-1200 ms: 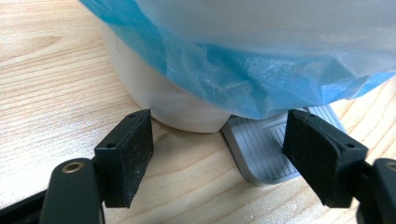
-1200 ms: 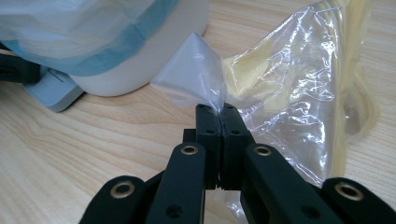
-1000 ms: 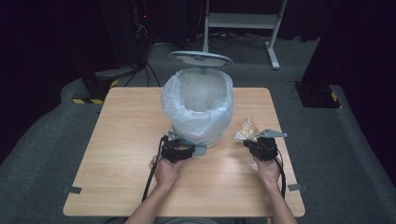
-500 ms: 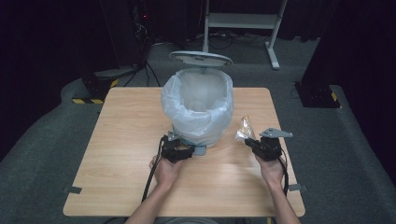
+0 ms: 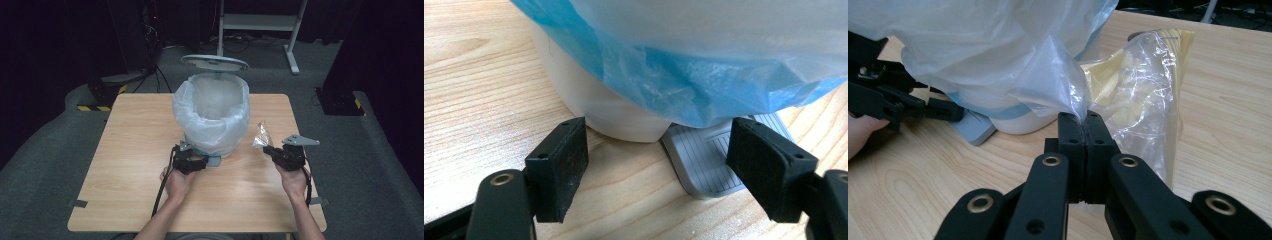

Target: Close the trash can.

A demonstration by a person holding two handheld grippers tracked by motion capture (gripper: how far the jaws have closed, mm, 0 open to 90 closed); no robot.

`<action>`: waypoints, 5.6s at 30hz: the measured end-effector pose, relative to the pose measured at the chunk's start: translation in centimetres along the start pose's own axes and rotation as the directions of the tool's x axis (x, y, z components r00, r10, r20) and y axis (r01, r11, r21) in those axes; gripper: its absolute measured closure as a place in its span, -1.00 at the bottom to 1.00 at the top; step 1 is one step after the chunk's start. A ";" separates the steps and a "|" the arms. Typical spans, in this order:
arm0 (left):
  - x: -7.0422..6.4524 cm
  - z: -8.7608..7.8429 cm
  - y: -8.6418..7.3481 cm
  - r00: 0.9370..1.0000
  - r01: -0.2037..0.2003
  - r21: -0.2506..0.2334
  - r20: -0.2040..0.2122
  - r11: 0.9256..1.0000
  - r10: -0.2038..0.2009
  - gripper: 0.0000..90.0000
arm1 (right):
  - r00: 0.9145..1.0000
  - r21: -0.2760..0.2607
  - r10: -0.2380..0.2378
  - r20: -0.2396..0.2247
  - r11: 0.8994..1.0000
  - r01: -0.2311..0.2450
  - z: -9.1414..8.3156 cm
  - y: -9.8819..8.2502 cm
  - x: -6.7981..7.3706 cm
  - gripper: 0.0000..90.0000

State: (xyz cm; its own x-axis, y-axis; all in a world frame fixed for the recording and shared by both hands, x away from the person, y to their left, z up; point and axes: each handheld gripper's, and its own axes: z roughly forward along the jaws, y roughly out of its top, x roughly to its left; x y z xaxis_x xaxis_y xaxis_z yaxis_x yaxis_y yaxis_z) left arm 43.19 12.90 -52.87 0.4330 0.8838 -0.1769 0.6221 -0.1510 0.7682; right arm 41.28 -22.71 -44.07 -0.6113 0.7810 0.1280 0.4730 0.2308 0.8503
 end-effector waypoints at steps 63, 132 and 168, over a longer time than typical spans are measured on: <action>0.0 0.0 0.0 1.000 0.002 -0.001 0.002 1.000 -0.002 -0.45 | 0.996 -0.160 -0.055 -0.075 0.986 0.043 -4.8 8.5 1.6 0.99; 0.0 0.0 0.0 1.000 0.006 -0.001 0.004 1.000 -0.006 -0.45 | 0.945 -0.112 -0.186 -0.268 0.980 0.162 1.0 17.9 7.7 0.99; 0.0 0.0 0.0 1.000 0.008 -0.001 0.006 1.000 -0.008 -0.45 | 0.947 -0.043 -0.119 -0.297 0.993 0.111 4.7 18.4 7.0 0.87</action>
State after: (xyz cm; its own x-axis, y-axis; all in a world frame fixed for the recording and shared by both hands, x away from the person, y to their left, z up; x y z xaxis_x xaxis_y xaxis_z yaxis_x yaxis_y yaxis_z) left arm 43.20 12.94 -52.88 0.4316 0.8825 -0.1869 0.6247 -0.1430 0.7677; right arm 48.66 -10.30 -29.91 -0.8242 0.5397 0.1718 0.3742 0.2912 0.8805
